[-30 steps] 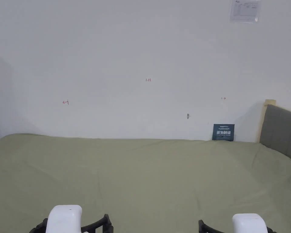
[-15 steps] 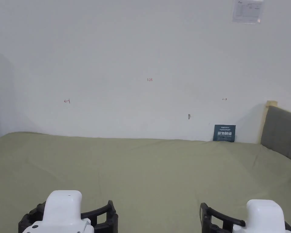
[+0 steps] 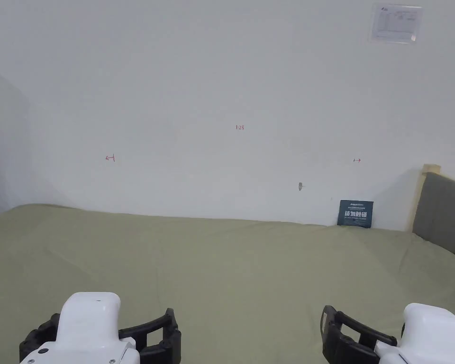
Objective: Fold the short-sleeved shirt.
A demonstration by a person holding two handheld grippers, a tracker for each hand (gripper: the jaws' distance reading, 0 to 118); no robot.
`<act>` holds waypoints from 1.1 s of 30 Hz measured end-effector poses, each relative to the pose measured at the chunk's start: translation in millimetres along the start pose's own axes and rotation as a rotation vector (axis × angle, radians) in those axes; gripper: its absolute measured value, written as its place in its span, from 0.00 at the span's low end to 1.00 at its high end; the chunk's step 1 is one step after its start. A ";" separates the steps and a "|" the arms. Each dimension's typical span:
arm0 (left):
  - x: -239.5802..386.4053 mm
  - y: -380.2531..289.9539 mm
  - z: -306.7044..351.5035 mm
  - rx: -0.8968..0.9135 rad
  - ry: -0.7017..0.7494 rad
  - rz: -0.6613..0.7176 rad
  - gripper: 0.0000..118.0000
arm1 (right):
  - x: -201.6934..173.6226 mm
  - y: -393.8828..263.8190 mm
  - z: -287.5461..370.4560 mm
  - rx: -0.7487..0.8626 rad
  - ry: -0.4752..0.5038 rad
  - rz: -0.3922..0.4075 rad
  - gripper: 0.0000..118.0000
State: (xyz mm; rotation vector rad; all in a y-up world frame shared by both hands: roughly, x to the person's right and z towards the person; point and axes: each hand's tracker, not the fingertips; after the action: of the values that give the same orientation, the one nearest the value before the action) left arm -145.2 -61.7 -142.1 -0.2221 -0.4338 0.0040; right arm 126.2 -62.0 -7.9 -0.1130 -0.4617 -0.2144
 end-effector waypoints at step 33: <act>0.3 2.5 -9.2 -0.029 0.005 -0.003 0.96 | -9.1 0.5 -12.1 -0.072 -0.081 0.194 0.91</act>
State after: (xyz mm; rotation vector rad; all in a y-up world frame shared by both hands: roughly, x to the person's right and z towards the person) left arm -140.9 -61.2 -150.6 -0.2495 -0.4295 -0.0056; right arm 123.6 -61.8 -22.8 -0.2362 -0.5209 -0.0361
